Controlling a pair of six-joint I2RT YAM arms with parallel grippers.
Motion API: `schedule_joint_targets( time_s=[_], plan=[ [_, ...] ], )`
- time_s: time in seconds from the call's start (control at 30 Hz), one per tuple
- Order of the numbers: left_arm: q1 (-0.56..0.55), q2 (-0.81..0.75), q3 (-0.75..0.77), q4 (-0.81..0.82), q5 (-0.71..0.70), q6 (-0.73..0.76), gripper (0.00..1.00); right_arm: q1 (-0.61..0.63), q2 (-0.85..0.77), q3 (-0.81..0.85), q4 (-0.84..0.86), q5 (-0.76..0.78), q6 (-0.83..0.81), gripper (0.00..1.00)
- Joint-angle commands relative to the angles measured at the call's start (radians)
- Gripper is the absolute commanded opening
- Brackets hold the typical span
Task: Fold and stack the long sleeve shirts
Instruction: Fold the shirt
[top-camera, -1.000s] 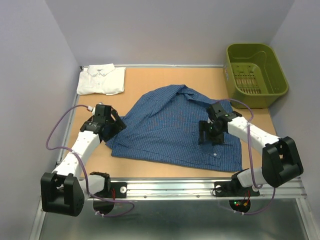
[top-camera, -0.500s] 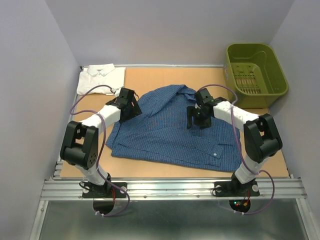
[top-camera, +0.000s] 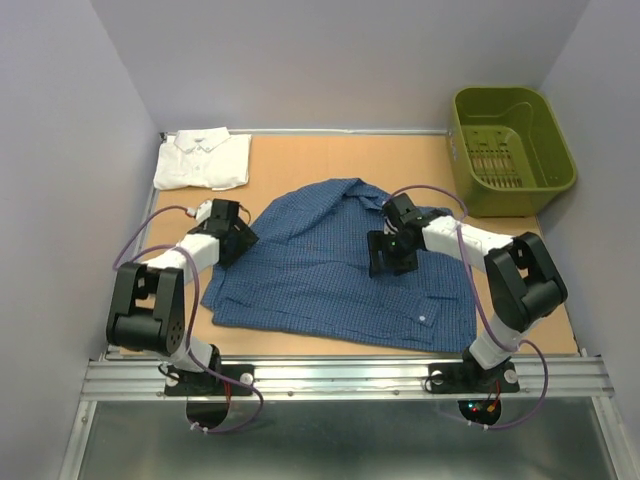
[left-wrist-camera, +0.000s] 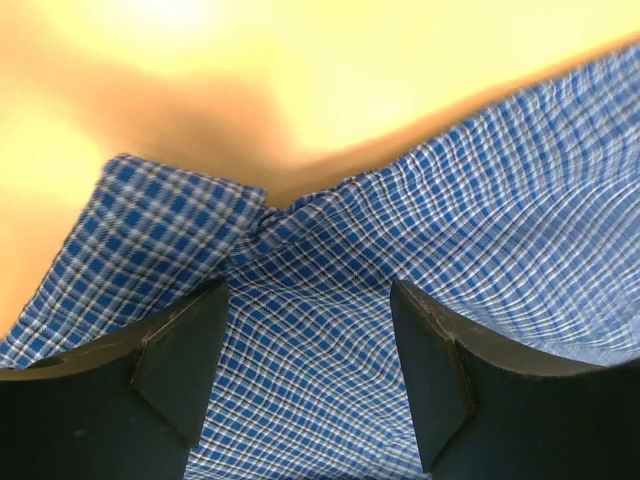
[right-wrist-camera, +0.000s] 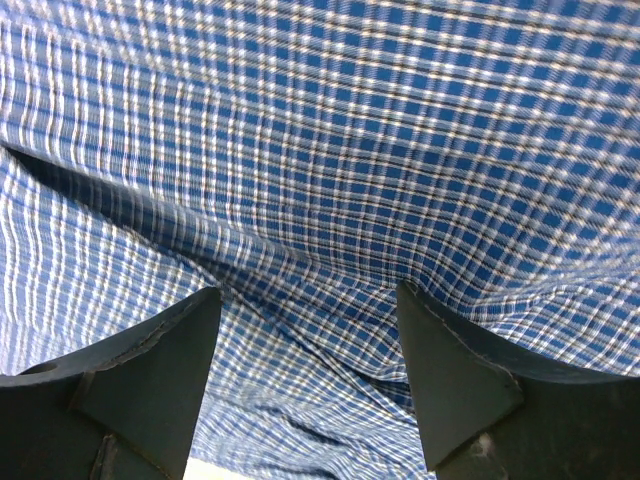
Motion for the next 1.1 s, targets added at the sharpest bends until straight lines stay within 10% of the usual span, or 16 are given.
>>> schedule_joint_targets(
  time_s=[0.0, 0.5, 1.07],
  plan=[
    [0.096, -0.087, -0.153, -0.078, 0.024, -0.039, 0.78, 0.076, -0.017, -0.09, -0.078, -0.064, 0.002, 0.77],
    [0.172, -0.416, 0.008, -0.185, 0.024, 0.192, 0.83, 0.104, -0.152, 0.277, -0.191, 0.225, 0.007, 0.77],
    [0.139, -0.663, -0.193, 0.039, 0.079, 0.42, 0.84, -0.191, 0.195, 0.536, -0.154, 0.33, -0.019, 0.64]
  ],
)
